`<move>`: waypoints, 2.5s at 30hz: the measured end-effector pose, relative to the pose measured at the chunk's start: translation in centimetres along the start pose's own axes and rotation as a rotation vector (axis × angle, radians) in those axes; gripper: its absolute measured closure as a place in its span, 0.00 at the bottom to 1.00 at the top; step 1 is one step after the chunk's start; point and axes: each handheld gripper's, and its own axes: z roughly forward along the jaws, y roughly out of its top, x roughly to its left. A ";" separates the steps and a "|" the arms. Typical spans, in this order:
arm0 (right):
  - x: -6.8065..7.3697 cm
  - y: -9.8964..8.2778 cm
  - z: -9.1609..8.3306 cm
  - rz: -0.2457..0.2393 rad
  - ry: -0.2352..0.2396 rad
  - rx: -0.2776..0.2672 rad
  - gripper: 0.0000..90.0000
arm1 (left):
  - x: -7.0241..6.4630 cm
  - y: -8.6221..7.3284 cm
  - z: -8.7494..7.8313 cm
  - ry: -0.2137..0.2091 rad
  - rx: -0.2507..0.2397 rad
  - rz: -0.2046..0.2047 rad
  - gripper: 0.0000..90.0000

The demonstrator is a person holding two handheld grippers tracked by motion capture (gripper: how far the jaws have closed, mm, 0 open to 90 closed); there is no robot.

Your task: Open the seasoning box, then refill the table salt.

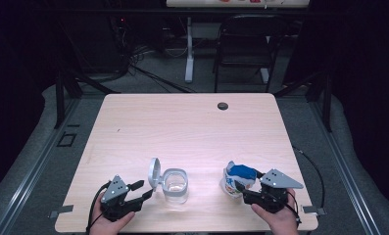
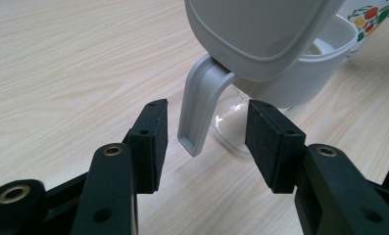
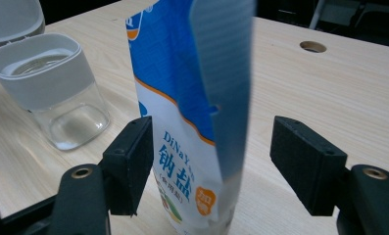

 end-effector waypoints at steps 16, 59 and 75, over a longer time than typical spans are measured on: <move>0.2 -1.7 1.8 -0.005 0.017 0.008 0.36 | 0.6 -0.2 -0.3 0.002 0.000 -0.007 0.57; 0.4 -3.8 3.1 -0.008 0.033 0.079 0.37 | 0.3 0.0 0.0 -0.002 0.003 0.006 0.56; 0.3 -4.6 4.3 -0.005 0.048 0.078 0.39 | 0.3 0.0 0.0 -0.005 0.003 0.005 0.56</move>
